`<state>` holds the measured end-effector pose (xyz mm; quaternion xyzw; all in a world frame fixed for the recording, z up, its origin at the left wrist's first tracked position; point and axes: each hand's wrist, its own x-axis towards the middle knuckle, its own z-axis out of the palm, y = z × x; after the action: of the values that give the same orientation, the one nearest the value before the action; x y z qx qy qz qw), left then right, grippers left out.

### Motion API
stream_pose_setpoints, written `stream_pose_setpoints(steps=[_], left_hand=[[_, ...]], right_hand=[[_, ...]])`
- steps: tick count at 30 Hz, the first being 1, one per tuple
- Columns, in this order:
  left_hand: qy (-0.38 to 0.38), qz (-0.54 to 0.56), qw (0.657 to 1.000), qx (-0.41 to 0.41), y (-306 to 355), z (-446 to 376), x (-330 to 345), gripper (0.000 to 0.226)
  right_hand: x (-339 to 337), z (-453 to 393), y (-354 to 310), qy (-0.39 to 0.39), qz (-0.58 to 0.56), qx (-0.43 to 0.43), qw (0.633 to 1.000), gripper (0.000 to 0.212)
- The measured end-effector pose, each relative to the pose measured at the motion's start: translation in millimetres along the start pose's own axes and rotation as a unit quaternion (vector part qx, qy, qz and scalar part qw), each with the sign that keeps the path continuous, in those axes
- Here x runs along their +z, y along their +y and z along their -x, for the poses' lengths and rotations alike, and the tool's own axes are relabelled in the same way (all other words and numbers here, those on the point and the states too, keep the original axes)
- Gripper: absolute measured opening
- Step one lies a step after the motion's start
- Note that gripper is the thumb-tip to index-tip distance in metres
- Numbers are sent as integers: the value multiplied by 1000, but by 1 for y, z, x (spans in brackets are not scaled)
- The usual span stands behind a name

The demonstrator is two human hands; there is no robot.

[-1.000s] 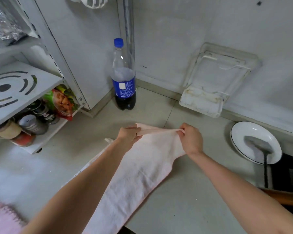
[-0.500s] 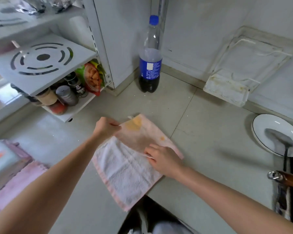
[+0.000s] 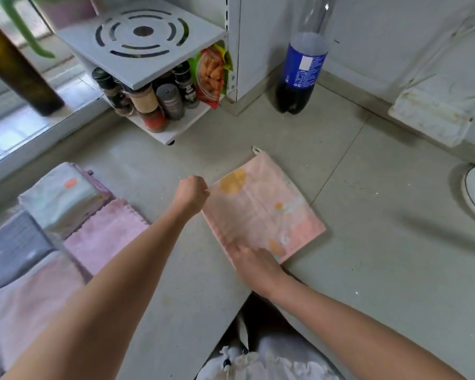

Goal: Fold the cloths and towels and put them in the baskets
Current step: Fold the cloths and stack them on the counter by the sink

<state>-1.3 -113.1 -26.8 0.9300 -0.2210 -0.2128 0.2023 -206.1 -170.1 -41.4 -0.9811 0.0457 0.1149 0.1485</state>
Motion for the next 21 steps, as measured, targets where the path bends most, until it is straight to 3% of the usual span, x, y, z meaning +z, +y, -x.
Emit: stream_pose_setpoints(steps=[4, 8, 11, 14, 17, 21], left_hand=[[-11, -12, 1000, -5, -15, 7, 12, 19], [-27, -38, 999, 8, -17, 10, 18, 31], [-31, -36, 999, 9, -16, 11, 22, 32], [-6, 51, 999, -5, -12, 11, 23, 37], [33, 135, 989, 43, -7, 16, 14, 38], [118, 231, 958, 124, -3, 20, -15, 28]], right_hand=[[5, 4, -11, -68, 18, 26, 997, 60], [7, 5, -19, -78, 45, 54, 994, 74], [13, 1, -26, -83, 102, 57, 990, 85], [16, -2, -27, -33, 118, 81, 989, 86], [-6, 0, -19, -49, 56, 87, 993, 74], [-49, 8, 29, -22, -20, -5, 1000, 47]])
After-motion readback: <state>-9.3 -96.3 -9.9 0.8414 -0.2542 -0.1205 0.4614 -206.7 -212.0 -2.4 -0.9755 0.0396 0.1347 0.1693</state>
